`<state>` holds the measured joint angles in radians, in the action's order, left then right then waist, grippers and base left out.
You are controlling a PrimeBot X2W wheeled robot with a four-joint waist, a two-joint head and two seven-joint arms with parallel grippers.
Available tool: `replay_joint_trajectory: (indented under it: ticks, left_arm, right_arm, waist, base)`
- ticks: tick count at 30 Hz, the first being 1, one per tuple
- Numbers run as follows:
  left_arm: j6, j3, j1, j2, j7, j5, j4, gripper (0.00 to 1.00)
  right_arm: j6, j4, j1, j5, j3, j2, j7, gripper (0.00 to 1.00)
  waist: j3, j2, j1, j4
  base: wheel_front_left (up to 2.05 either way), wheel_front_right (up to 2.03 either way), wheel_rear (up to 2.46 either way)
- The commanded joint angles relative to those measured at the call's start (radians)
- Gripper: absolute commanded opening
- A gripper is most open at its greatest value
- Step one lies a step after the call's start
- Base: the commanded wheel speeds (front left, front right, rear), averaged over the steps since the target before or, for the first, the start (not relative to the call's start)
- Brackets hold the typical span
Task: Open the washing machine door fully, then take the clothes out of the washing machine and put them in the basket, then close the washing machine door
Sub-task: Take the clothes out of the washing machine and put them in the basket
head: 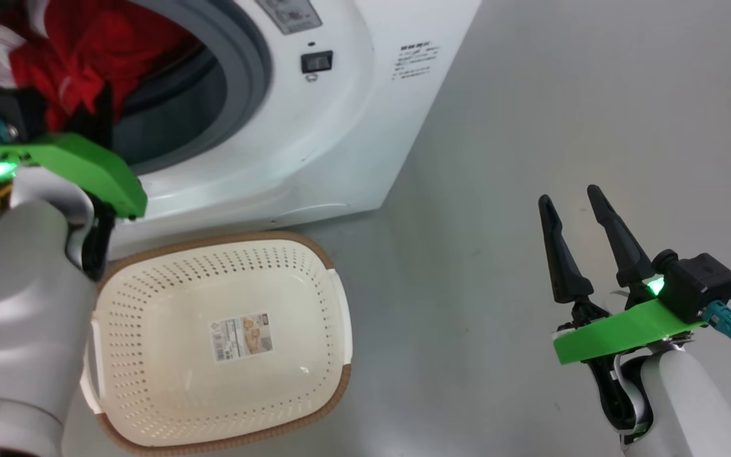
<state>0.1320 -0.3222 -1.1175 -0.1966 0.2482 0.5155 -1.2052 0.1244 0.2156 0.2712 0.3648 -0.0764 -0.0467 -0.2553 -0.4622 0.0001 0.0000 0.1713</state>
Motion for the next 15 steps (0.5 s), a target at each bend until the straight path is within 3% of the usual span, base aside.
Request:
replay_joint_trajectory:
  ticks: [1,15]
  left_arm:
    - [-0.001,0.013,0.015,-0.037,0.011,0.008,0.029,0.0]
    - [-0.001,0.154,0.265,-0.034,0.013,-0.014,0.407,0.0]
  right_arm:
    - [0.006,-0.018,-0.011,-0.011,-0.017,-0.004,-0.006,1.0]
    - [0.006,-0.001,-0.067,-0.04,0.015,-0.004,-0.006,1.0]
  waist:
    - [0.027,-0.0001,0.0,-0.024]
    - [0.13,-0.0001,0.0,-0.09]
  base:
    - [0.0,0.0,0.0]
    - [0.0,0.0,0.0]
